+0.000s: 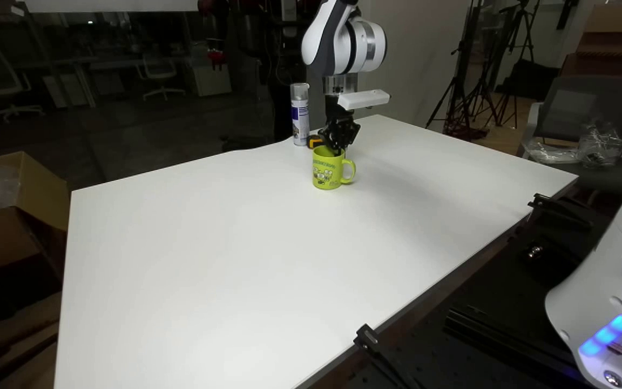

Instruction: Move the yellow mug backwards

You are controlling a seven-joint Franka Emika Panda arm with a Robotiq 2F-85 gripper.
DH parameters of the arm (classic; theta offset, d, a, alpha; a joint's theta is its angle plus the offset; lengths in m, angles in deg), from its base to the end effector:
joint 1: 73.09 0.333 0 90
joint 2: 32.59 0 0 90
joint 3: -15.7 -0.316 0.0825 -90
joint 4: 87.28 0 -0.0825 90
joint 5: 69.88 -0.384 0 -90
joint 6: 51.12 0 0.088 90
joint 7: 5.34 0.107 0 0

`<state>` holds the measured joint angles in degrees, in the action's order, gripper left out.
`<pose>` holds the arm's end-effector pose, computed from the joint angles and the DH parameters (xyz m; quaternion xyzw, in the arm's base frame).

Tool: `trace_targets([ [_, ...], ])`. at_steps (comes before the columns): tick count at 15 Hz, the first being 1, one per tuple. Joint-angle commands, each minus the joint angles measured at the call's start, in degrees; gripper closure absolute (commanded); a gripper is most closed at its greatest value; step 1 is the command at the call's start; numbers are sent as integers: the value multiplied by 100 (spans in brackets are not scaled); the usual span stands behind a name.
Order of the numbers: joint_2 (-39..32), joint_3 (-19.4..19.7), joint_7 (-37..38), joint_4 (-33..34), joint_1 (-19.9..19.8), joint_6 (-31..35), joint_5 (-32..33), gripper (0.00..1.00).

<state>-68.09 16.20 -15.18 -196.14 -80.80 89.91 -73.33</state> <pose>0.6167 -0.0889 0.1664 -0.9994 0.0090 0.0262 0.0200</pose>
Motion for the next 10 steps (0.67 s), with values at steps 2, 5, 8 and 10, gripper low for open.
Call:
trace_targets([
  [2, -504, -121, 64, 1118, 29, -371, -35, 98],
  [5, -890, -201, 32, 1934, 15, -901, -74, 98],
  [8, -1362, -200, 122, 2891, 79, -1784, -50, 98],
  [10, -1658, -137, 252, 3463, 168, -2223, 21, 98],
])
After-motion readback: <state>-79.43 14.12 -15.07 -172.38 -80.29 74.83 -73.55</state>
